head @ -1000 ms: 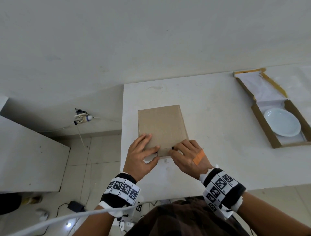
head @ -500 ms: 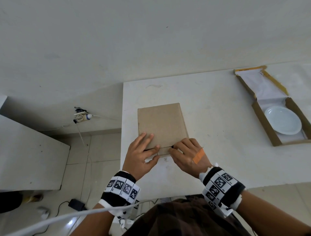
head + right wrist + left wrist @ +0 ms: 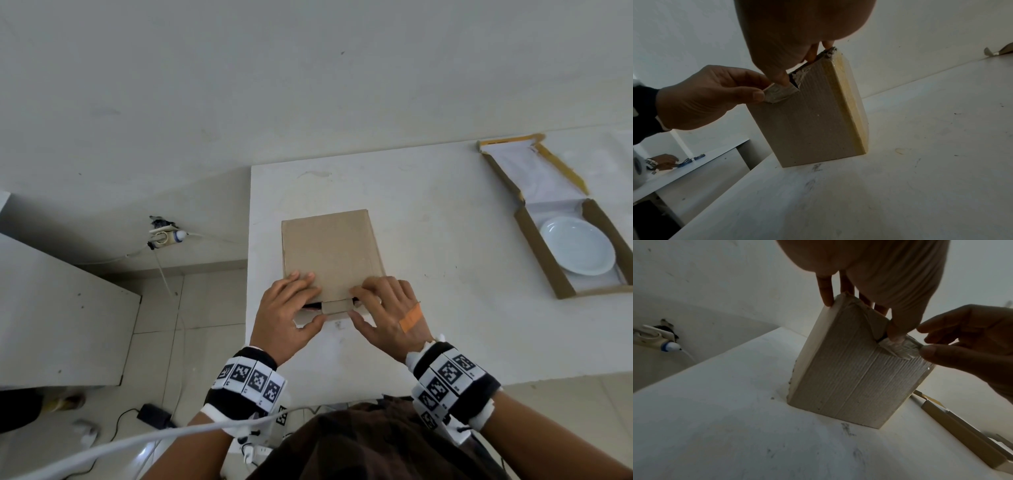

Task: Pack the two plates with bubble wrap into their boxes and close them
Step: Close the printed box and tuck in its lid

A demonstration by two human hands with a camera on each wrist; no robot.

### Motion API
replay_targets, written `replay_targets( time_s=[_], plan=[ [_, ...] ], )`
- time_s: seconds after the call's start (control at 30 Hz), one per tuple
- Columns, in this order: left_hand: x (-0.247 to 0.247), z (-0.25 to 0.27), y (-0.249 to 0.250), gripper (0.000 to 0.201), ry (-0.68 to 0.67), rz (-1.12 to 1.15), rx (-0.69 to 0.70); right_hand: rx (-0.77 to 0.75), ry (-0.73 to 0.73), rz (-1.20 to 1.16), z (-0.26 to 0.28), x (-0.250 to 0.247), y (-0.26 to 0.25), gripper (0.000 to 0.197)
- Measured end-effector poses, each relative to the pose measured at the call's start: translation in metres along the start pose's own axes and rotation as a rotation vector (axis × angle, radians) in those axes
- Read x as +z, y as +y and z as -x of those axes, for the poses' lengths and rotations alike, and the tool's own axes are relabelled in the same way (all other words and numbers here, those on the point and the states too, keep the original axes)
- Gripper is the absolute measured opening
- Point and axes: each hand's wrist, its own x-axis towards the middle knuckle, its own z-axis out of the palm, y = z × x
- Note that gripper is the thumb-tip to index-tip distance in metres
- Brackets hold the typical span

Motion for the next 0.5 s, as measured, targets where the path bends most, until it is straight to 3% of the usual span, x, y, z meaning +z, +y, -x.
replay_targets(
  time_s=[0.1, 0.5],
  plan=[
    [0.001, 0.0, -0.001, 0.04, 0.01, 0.011, -0.013, 0.081, -0.053, 0.007, -0.001, -0.001, 0.007, 0.042],
    [0.002, -0.009, -0.002, 0.029, 0.036, 0.028, -0.051, 0.157, -0.073, -0.038, -0.011, 0.001, 0.004, 0.025]
  ],
)
